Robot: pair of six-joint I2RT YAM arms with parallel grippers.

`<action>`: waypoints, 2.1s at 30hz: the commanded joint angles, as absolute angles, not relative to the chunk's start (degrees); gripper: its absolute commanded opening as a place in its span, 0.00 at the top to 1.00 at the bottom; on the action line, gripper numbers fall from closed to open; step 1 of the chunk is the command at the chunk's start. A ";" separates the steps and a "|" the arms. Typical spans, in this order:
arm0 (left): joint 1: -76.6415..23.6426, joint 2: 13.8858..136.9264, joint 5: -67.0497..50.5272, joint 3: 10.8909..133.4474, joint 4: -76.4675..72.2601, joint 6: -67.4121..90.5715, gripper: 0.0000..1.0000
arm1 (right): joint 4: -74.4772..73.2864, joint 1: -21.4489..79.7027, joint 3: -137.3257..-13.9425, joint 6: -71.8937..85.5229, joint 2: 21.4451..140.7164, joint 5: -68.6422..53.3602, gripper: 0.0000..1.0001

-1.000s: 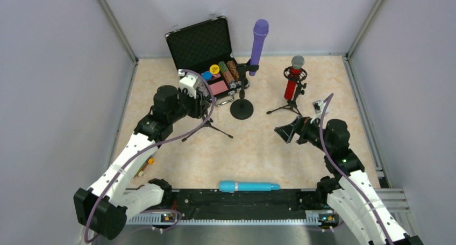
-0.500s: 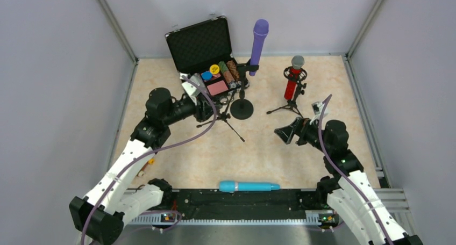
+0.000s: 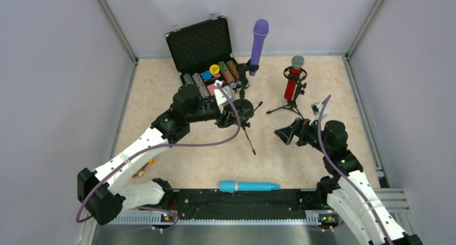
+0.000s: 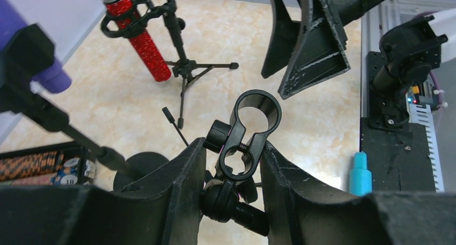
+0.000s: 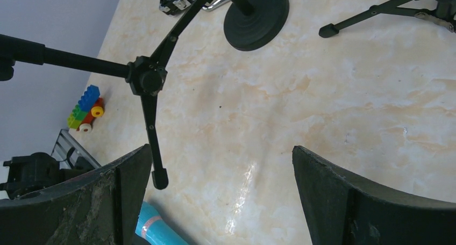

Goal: Attach the microphones to the stand

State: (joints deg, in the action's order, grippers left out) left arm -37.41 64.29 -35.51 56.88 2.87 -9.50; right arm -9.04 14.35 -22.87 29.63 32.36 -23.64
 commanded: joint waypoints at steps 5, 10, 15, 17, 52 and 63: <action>-40.69 68.76 -35.99 62.13 -0.44 -13.39 1.00 | -8.07 14.06 -22.88 29.36 31.52 -22.91 0.01; -40.81 71.26 -36.95 62.12 -0.26 -12.80 1.00 | -8.10 14.00 -22.60 29.30 31.33 -22.68 0.01; -40.89 73.81 -36.20 61.96 -0.31 -12.40 1.00 | -8.08 14.06 -22.39 29.43 31.32 -22.68 0.01; -40.87 74.89 -35.67 61.83 -0.54 -12.10 1.00 | -8.08 14.01 -22.28 29.44 31.31 -22.68 0.01; -40.90 83.41 -23.38 61.39 -3.02 -5.30 0.86 | -7.65 14.03 -21.28 29.37 30.93 -22.39 0.01; -40.87 83.50 -24.16 63.20 -2.20 -4.36 0.02 | -6.94 14.06 -21.43 29.19 31.92 -22.50 0.01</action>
